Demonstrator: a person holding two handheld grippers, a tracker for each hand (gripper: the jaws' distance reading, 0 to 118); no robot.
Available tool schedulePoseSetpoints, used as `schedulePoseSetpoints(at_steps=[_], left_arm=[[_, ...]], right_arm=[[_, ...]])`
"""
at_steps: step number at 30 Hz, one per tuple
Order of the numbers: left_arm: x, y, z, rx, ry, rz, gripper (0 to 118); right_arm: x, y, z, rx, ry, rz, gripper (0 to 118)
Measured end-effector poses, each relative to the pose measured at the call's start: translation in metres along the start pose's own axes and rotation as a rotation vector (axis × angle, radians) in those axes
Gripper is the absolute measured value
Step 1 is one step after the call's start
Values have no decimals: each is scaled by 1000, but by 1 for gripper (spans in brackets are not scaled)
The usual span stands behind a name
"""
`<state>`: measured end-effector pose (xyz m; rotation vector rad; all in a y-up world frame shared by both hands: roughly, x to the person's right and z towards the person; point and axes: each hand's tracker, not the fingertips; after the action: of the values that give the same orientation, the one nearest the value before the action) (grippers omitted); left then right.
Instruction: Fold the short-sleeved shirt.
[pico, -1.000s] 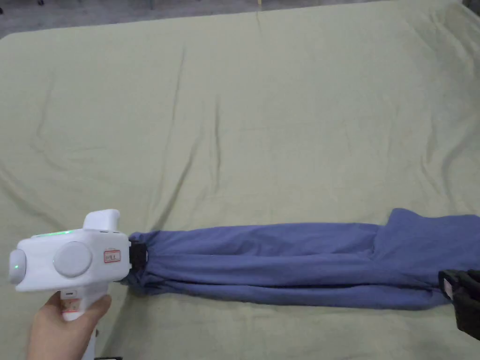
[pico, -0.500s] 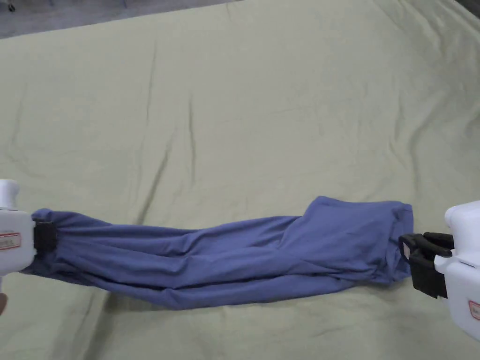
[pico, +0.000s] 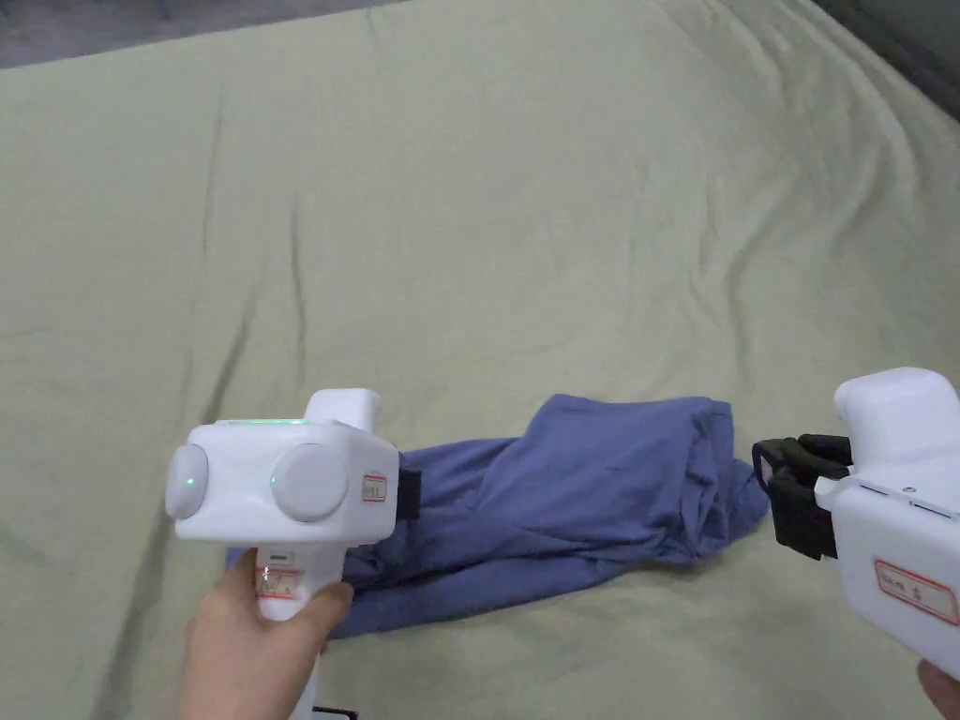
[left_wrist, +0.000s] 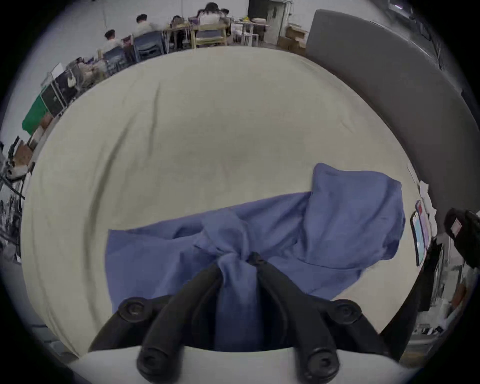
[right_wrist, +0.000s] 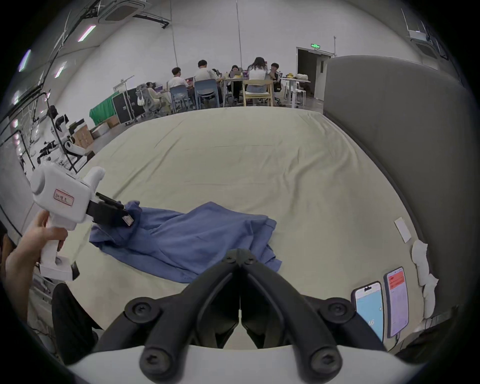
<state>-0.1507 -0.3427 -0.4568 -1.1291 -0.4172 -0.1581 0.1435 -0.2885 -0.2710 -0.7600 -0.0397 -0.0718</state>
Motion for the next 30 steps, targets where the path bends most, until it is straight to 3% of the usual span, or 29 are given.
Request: schedulePoseSetpoints(at_steps=[1,2,3,4,5,11,12,13,15,17,19,25,28,30], left_arm=[[-7,-3,1,22,-37,65,7],[-13,-6,2,45,-85,117,16],[-20,-8,5,71,-158,156,41],[-25,-10,8,83,-218,189,82],[-29,-13,12,74,-231,197,108],[-52,-36,106,265,-17,141,108],[-60,-40,117,260,-4,158,106],[-68,-42,122,254,-9,171,96],[-78,-40,115,255,11,196,1],[-80,-36,93,232,49,236,0],[-71,-30,68,165,-32,222,0],[-8,-5,-32,19,-10,56,0],[34,-6,-29,68,38,-30,0],[55,-4,-20,76,-56,-62,0]], right_arm=[[0,0,-4,-4,3,-1,3],[0,0,-8,-11,9,-1,3],[-3,0,-13,-18,14,1,3],[-5,1,-17,-23,18,5,3],[-7,2,-19,-26,22,8,3],[-21,7,-32,-34,53,22,3],[-23,8,-34,-36,55,28,3],[-24,8,-35,-39,58,32,3],[-26,6,-37,-42,65,31,3],[-27,5,-38,-48,69,29,3],[-26,2,-39,-57,63,32,3],[-19,-3,-41,-92,34,35,3],[-15,-6,-40,-99,23,31,3],[-14,-6,-43,-105,18,28,3]])
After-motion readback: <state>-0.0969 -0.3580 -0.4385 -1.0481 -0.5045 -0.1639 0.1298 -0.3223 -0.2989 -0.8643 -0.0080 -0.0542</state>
